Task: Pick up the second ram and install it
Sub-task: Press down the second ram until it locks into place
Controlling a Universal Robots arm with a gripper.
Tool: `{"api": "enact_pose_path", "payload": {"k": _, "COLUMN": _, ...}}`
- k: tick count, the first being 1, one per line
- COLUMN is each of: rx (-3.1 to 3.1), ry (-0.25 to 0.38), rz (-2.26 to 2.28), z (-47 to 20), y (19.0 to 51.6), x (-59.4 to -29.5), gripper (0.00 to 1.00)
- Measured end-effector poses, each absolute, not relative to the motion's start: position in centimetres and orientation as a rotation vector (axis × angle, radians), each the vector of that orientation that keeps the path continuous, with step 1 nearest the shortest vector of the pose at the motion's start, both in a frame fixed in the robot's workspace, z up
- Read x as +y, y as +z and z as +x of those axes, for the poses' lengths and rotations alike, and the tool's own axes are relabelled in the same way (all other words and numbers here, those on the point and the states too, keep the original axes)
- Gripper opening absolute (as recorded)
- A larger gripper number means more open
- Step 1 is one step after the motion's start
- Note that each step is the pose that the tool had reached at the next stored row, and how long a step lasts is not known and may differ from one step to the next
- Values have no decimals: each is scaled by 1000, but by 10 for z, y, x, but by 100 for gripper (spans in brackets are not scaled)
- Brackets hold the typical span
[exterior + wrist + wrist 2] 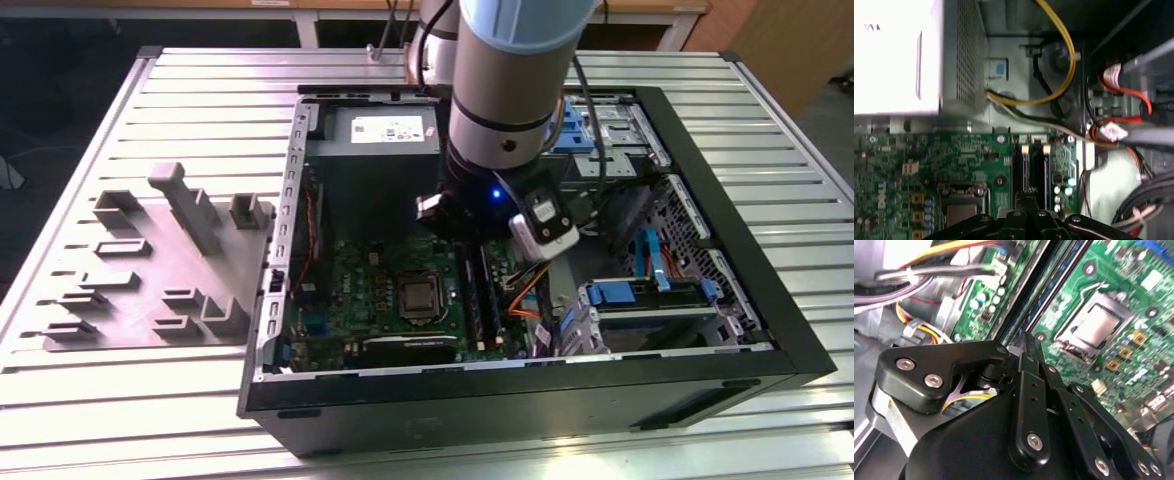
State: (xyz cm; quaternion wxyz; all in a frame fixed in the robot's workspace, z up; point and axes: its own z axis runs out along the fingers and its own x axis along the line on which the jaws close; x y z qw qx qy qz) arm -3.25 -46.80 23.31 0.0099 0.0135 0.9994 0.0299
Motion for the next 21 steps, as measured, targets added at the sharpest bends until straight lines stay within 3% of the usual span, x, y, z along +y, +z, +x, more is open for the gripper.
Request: {"api": "enact_pose_path", "payload": {"k": 21, "rx": 3120, "ry": 93, "rz": 42, "z": -33, "y": 232, "x": -518, "gripper": 10}}
